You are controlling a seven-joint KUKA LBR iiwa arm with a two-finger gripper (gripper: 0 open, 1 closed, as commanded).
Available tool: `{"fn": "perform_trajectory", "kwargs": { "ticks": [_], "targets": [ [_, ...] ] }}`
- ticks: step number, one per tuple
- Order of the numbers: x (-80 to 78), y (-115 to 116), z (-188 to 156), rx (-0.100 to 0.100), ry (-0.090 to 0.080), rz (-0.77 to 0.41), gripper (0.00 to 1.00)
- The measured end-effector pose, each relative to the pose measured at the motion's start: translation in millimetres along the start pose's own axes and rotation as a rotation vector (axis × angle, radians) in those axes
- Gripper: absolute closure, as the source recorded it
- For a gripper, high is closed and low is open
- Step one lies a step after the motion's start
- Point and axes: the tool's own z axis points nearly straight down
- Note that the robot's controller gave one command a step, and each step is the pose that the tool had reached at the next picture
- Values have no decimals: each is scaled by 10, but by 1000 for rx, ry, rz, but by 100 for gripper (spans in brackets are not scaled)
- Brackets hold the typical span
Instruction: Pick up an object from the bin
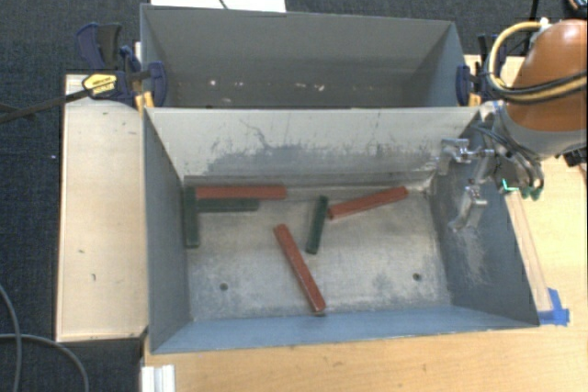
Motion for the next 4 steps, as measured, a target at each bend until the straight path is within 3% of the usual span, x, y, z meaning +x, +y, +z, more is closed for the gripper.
{"fn": "perform_trajectory", "kwargs": {
  "ticks": [1,2,3,4],
  "targets": [
    [59,598,9,-3,-5,14,0],
    [70,1354,1054,-2,-1,-76,0],
    [-77,1822,1007,0,-11,-188,0],
    [-75,1798,1008,1,-10,-188,100]
  ]
}}
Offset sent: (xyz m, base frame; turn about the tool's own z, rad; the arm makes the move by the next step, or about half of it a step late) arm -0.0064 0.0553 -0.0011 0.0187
